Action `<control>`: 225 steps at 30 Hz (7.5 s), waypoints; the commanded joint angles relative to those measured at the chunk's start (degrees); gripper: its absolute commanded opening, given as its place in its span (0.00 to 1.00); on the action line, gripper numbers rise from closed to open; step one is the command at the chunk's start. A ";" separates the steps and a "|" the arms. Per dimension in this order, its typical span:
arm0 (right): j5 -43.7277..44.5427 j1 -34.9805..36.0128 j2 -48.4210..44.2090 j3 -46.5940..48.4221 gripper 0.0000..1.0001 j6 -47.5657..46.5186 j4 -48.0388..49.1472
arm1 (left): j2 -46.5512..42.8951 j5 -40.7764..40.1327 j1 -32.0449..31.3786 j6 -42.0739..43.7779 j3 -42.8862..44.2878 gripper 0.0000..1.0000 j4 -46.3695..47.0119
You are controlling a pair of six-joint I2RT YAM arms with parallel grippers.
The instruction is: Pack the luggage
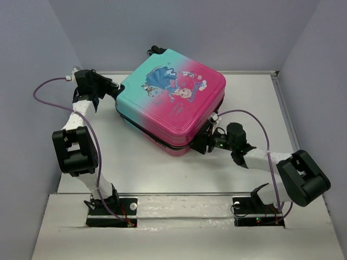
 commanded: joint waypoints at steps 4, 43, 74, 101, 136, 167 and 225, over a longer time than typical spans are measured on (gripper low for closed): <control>1.07 0.62 0.80 0.34 0.58 -1.25 3.94 | -3.19 -0.88 -0.09 6.74 -1.48 0.77 1.56; 12.49 6.86 -4.99 -2.55 0.07 1.38 -0.08 | -47.17 -14.33 -51.58 3.23 -50.18 0.59 9.79; 58.03 42.55 -4.91 -1.94 0.07 13.33 0.52 | -45.66 -21.21 -46.79 19.03 -19.52 0.99 -12.94; 55.01 47.73 3.07 6.66 0.07 10.00 2.80 | -38.89 -3.61 -51.50 10.78 -34.19 0.99 11.05; 68.92 49.58 -7.99 -11.00 0.07 18.52 11.42 | -19.57 9.31 -2.12 5.16 -10.36 0.99 -0.92; 69.74 42.04 -35.48 -1.52 0.90 20.82 -37.58 | -8.12 12.57 -2.02 -8.64 -13.69 0.06 17.73; 5.12 -15.02 -0.62 62.44 1.00 -7.15 -51.74 | -67.98 -3.69 -12.48 0.94 -49.04 0.62 7.09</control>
